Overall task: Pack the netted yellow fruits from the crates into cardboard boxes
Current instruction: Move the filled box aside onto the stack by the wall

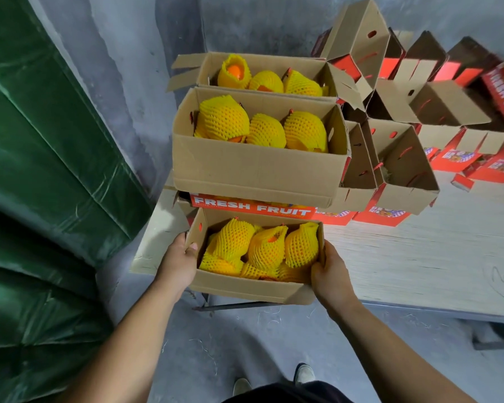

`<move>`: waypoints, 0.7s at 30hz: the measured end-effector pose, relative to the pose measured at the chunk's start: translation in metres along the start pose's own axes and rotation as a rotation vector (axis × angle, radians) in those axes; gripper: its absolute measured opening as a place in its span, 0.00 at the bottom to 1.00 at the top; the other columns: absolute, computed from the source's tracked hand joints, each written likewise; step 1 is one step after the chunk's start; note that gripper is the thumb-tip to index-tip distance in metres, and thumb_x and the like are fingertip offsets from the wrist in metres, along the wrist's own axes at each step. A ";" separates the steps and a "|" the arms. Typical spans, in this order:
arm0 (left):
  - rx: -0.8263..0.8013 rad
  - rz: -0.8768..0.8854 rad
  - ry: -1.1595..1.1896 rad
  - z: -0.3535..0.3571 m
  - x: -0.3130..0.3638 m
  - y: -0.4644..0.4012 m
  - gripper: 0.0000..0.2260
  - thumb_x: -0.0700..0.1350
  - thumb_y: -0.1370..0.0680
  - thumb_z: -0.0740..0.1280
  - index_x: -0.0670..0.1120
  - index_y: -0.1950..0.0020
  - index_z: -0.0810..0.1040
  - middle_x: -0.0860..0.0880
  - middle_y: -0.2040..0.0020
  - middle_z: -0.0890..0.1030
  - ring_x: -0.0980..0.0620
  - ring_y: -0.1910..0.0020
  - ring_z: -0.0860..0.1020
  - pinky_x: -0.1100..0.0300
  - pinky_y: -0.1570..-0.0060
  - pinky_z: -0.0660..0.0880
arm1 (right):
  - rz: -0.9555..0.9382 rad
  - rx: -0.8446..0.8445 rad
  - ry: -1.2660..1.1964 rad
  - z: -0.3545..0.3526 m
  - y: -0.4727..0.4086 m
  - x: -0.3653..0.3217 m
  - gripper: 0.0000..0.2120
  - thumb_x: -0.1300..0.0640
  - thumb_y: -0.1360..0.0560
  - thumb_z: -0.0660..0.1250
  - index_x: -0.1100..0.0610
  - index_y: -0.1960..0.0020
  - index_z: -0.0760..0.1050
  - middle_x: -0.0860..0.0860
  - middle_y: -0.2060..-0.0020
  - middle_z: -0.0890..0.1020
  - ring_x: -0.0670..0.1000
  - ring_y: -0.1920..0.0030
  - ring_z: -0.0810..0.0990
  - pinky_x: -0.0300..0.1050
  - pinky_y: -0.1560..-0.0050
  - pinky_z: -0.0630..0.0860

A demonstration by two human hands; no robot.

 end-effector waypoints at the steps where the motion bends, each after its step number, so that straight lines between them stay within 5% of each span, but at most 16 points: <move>1: -0.003 -0.010 0.015 0.000 -0.001 0.001 0.17 0.46 0.13 0.57 0.50 0.23 0.67 0.47 0.30 0.75 0.43 0.31 0.73 0.47 0.38 0.71 | 0.016 -0.019 -0.013 0.000 -0.002 -0.001 0.23 0.65 0.18 0.55 0.53 0.25 0.67 0.54 0.33 0.78 0.57 0.38 0.77 0.59 0.35 0.76; 7: -0.024 -0.006 0.097 -0.001 -0.001 0.005 0.21 0.50 0.15 0.62 0.51 0.21 0.65 0.48 0.28 0.74 0.45 0.32 0.73 0.49 0.38 0.72 | 0.188 -0.187 -0.144 -0.009 -0.020 -0.002 0.25 0.66 0.19 0.59 0.53 0.24 0.64 0.53 0.35 0.76 0.55 0.40 0.76 0.56 0.42 0.78; 10: 0.055 0.043 0.174 -0.009 0.014 -0.006 0.21 0.53 0.15 0.63 0.53 0.22 0.66 0.53 0.28 0.73 0.49 0.30 0.72 0.53 0.38 0.70 | 0.220 -0.314 -0.211 -0.019 -0.031 -0.007 0.27 0.64 0.21 0.64 0.50 0.25 0.63 0.49 0.40 0.76 0.49 0.47 0.77 0.46 0.54 0.78; 12: 0.082 -0.004 0.203 -0.014 0.027 -0.021 0.21 0.57 0.15 0.60 0.54 0.23 0.67 0.53 0.28 0.73 0.50 0.32 0.72 0.53 0.40 0.68 | 0.203 -0.337 -0.305 -0.024 -0.043 -0.012 0.24 0.56 0.22 0.66 0.46 0.28 0.67 0.47 0.38 0.77 0.48 0.44 0.77 0.50 0.46 0.76; 15: -0.098 -0.146 0.308 -0.019 0.047 -0.044 0.28 0.73 0.21 0.54 0.59 0.29 0.75 0.54 0.36 0.81 0.51 0.40 0.78 0.49 0.40 0.73 | 0.222 -0.371 -0.453 -0.025 -0.065 -0.016 0.18 0.48 0.20 0.61 0.44 0.31 0.74 0.50 0.34 0.79 0.57 0.33 0.75 0.62 0.27 0.67; 17: -0.172 -0.195 0.346 -0.018 0.054 -0.058 0.31 0.77 0.23 0.53 0.59 0.33 0.78 0.52 0.41 0.85 0.49 0.42 0.82 0.45 0.40 0.77 | 0.189 -0.408 -0.425 -0.024 -0.077 -0.023 0.16 0.48 0.18 0.57 0.46 0.34 0.78 0.52 0.38 0.83 0.57 0.35 0.78 0.61 0.27 0.68; 21: -0.155 -0.263 0.365 -0.012 0.049 -0.087 0.26 0.66 0.17 0.54 0.50 0.31 0.77 0.43 0.40 0.85 0.42 0.41 0.83 0.40 0.34 0.76 | 0.073 -0.458 -0.322 -0.023 -0.096 -0.035 0.15 0.47 0.21 0.64 0.47 0.36 0.79 0.49 0.43 0.86 0.52 0.41 0.83 0.50 0.40 0.77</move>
Point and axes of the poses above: each hand's wrist, its own y-axis away from the middle knuckle, its own z-axis out of the palm, x = y × z, the point moved 1 cm from there along -y, towards the middle knuckle
